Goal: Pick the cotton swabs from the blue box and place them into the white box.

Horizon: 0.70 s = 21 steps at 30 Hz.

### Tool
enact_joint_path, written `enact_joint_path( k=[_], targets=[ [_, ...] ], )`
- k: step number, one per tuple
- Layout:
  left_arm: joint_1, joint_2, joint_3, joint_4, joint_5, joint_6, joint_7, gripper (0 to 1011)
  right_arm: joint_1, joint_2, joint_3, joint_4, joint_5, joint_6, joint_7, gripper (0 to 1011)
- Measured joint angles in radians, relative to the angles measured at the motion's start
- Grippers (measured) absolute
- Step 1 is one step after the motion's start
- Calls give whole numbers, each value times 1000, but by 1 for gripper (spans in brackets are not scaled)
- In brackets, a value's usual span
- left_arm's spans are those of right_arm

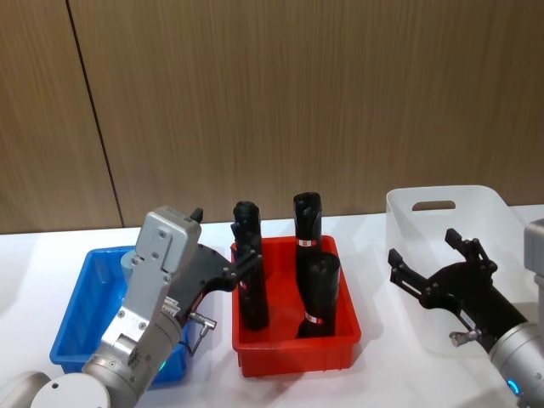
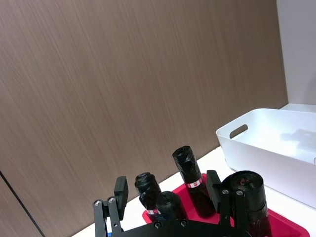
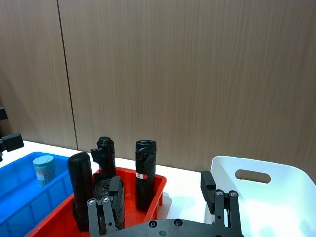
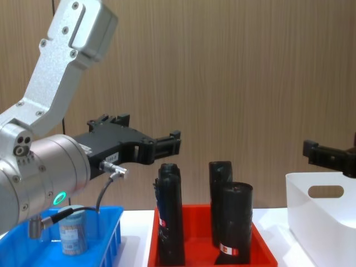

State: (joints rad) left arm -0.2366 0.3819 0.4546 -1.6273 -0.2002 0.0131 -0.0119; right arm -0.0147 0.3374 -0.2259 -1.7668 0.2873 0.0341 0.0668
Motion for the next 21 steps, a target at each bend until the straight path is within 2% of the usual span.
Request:
enact_joint_path(
  k=[21],
  targets=[
    [-1, 0, 0, 0, 0, 0, 1, 1004, 3, -1, -1, 2, -1, 4, 20, 1001]
  ],
)
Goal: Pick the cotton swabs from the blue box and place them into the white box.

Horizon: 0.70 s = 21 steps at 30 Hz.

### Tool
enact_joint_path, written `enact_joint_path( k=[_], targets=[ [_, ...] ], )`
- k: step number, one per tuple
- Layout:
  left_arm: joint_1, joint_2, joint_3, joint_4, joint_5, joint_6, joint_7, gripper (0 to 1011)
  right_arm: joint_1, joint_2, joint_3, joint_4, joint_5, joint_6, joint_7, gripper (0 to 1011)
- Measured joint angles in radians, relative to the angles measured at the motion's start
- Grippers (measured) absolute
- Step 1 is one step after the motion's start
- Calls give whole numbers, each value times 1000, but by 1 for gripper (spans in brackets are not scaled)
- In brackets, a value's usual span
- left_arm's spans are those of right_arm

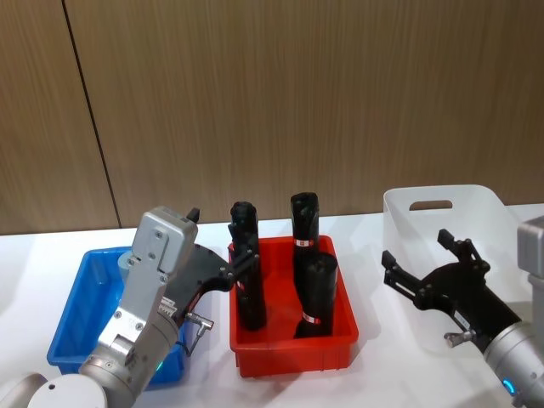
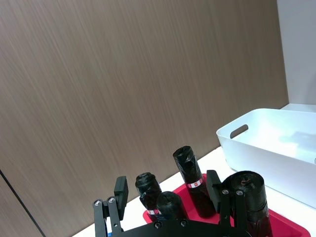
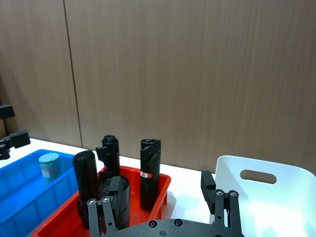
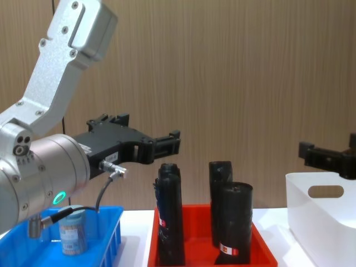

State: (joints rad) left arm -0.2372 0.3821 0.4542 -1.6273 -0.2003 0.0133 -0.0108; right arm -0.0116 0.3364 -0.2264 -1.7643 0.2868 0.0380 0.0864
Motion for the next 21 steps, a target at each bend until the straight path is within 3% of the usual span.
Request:
enact_joint_path(
  k=[10, 21],
  targets=[
    [0, 0, 0, 1, 0, 1, 0, 1004, 18, 3, -2, 10, 2, 44, 78, 1001],
    [0, 0, 0, 1, 0, 1, 0, 1004, 66, 1, -10, 57, 7, 121, 222, 1001]
  ],
)
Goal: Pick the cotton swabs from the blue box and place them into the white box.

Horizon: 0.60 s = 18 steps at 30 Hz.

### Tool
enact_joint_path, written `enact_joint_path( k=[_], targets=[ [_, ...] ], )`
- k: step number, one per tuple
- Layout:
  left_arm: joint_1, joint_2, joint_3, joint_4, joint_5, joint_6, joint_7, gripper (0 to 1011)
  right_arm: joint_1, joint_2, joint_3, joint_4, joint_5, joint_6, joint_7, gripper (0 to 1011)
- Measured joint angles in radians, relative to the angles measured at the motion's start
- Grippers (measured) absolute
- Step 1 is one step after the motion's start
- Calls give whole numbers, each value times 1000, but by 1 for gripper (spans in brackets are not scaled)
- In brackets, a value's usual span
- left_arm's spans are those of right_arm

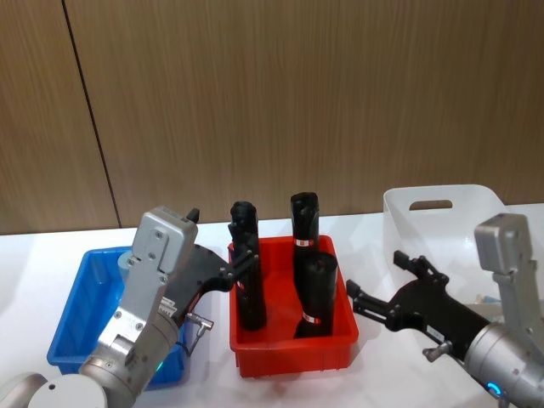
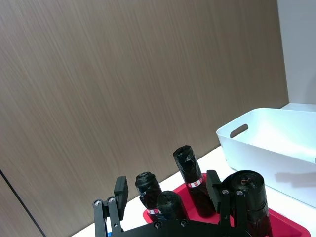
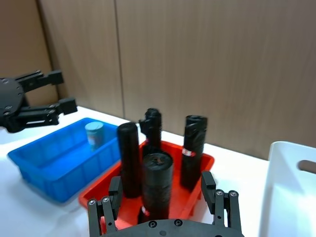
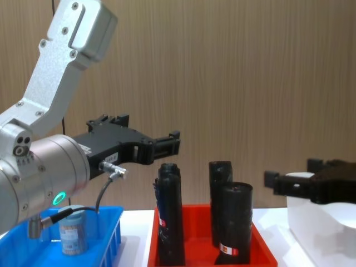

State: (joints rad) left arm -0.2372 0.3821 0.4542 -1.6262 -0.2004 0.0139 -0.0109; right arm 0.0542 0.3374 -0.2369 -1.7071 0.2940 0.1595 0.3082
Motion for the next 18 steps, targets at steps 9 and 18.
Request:
enact_joint_path(
  k=[9, 18],
  targets=[
    [0, 0, 0, 0, 0, 0, 0, 1004, 69, -27, -14, 83, -19, 47, 90, 1001],
    [0, 0, 0, 0, 0, 0, 0, 1004, 147, -64, -29, 194, -46, 61, 132, 1001]
  ],
)
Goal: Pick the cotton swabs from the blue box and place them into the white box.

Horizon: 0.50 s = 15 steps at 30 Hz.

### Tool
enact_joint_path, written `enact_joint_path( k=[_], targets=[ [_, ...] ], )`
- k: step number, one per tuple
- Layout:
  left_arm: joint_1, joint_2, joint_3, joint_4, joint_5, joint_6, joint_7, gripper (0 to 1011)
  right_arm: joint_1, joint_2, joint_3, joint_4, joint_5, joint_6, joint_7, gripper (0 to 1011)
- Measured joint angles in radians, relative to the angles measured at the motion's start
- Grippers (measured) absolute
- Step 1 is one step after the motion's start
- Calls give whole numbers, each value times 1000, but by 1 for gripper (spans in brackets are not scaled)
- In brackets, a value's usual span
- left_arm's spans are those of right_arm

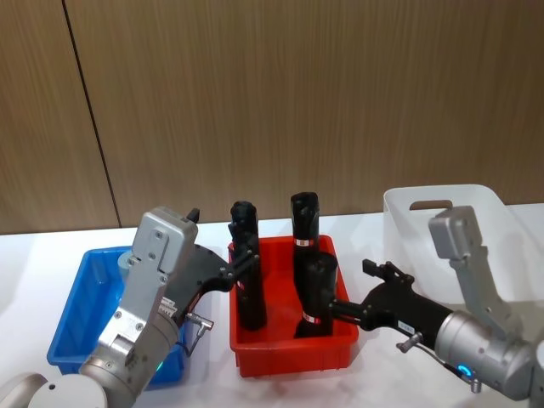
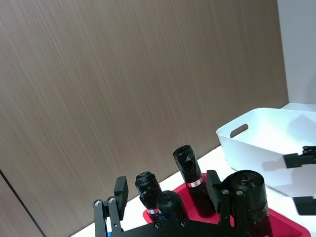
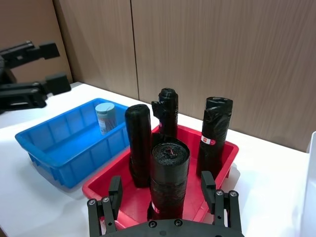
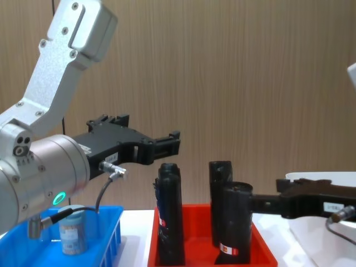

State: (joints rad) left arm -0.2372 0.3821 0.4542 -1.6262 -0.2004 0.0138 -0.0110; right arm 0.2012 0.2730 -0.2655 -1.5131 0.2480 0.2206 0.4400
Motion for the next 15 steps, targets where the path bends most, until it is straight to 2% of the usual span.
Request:
enact_joint_path(
  k=[15],
  targets=[
    [0, 0, 0, 0, 0, 0, 0, 1004, 100, -53, -20, 156, -33, 3, 19, 1001]
  ],
)
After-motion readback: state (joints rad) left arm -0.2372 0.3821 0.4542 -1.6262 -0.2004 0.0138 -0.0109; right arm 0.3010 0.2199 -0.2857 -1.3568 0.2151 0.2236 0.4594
